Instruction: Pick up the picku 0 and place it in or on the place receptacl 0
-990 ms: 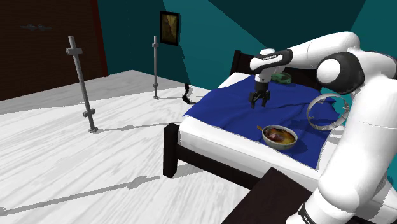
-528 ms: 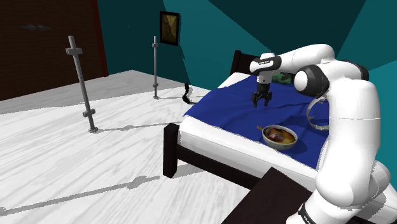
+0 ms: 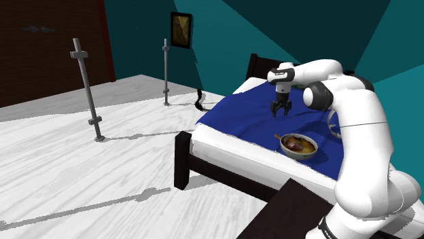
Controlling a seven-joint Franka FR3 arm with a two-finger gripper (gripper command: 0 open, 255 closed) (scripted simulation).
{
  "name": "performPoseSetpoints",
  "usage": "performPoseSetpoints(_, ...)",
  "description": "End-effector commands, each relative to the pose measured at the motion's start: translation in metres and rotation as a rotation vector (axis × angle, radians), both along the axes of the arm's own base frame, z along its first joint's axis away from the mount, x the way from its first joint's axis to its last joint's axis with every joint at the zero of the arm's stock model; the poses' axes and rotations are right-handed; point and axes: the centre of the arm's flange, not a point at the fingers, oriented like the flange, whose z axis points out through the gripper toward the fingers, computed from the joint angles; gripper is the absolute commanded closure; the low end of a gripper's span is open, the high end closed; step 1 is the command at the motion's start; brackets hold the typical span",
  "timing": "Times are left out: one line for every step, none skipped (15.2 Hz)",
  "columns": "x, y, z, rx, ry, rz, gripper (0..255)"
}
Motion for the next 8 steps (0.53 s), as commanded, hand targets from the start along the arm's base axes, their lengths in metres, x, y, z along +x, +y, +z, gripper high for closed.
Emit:
performPoseSetpoints(-0.002,-0.001,-0.011,0.000,0.000,0.000,0)
performPoseSetpoints(-0.003,-0.001,-0.016,0.000,0.000,0.000,0)
performPoseSetpoints(-0.005,0.000,-0.021,0.000,0.000,0.000,0)
performPoseSetpoints(-0.005,0.000,-0.024,0.000,0.000,0.000,0)
performPoseSetpoints(-0.005,0.000,-0.024,0.000,0.000,0.000,0)
performPoseSetpoints(-0.005,0.000,-0.024,0.000,0.000,0.000,0)
performPoseSetpoints(-0.005,0.000,-0.024,0.000,0.000,0.000,0)
performPoseSetpoints(-0.005,0.000,-0.024,0.000,0.000,0.000,0)
